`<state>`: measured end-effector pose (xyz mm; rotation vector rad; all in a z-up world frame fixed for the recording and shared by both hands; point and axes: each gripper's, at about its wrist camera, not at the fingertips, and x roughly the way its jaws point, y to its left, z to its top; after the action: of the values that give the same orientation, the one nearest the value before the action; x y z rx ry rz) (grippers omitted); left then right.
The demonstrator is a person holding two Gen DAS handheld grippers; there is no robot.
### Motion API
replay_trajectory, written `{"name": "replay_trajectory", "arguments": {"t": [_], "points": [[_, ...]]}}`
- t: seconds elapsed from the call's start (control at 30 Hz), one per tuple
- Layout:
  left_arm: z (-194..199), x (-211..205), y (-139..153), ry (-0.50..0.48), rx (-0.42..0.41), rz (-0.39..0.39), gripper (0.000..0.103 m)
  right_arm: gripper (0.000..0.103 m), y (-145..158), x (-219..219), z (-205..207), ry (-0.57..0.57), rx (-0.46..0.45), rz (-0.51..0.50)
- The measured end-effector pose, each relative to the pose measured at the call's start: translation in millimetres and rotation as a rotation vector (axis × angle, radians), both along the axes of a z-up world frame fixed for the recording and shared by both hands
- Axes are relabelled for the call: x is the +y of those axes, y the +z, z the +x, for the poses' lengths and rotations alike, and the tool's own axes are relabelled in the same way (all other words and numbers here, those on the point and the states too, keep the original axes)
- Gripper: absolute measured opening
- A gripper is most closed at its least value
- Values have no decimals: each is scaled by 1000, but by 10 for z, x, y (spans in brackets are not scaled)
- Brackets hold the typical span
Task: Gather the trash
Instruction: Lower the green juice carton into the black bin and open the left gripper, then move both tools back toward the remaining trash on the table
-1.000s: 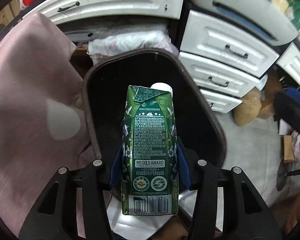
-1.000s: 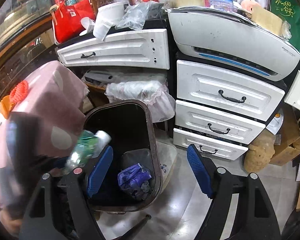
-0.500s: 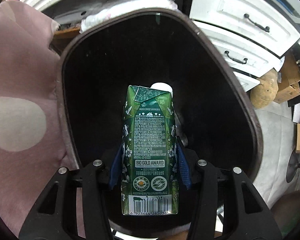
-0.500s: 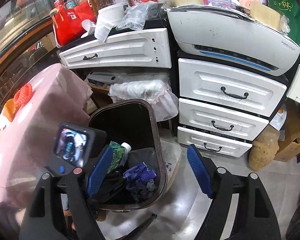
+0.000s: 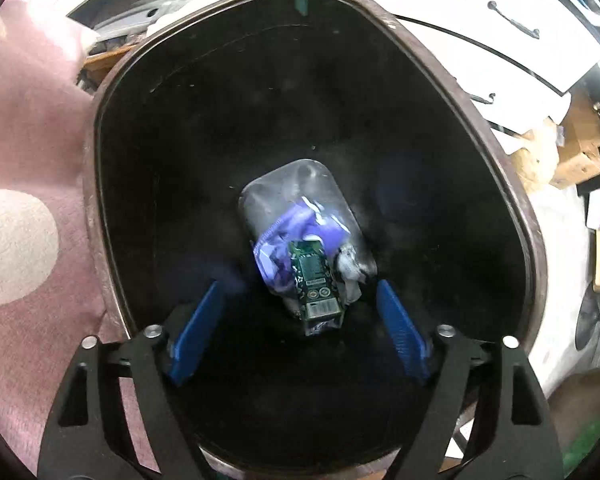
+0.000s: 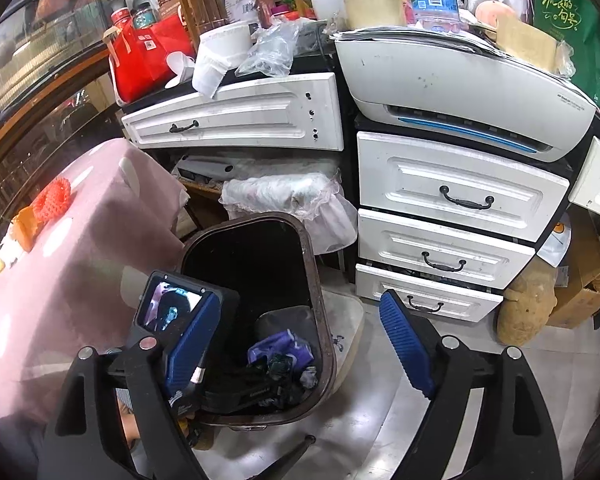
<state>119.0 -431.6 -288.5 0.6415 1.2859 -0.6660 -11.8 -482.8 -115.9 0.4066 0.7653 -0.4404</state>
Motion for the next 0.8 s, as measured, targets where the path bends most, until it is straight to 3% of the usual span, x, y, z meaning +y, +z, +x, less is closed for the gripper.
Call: {"name": "replay_trajectory", "arguments": {"t": [0.27, 0.4, 0.57, 0.8], "points": [[-253, 156, 307, -43, -39, -43, 84, 87, 111, -82, -69, -46, -33, -21], [-441, 272, 669, -69, -85, -127, 85, 88, 196, -194, -127, -87, -52, -33], [-524, 578, 1168, -33, -126, -253, 90, 89, 300, -263, -186, -113, -76, -52], [-591, 1083, 1889, 9, -244, -378, 94, 89, 435, -101, -105, -61, -96, -81]]}}
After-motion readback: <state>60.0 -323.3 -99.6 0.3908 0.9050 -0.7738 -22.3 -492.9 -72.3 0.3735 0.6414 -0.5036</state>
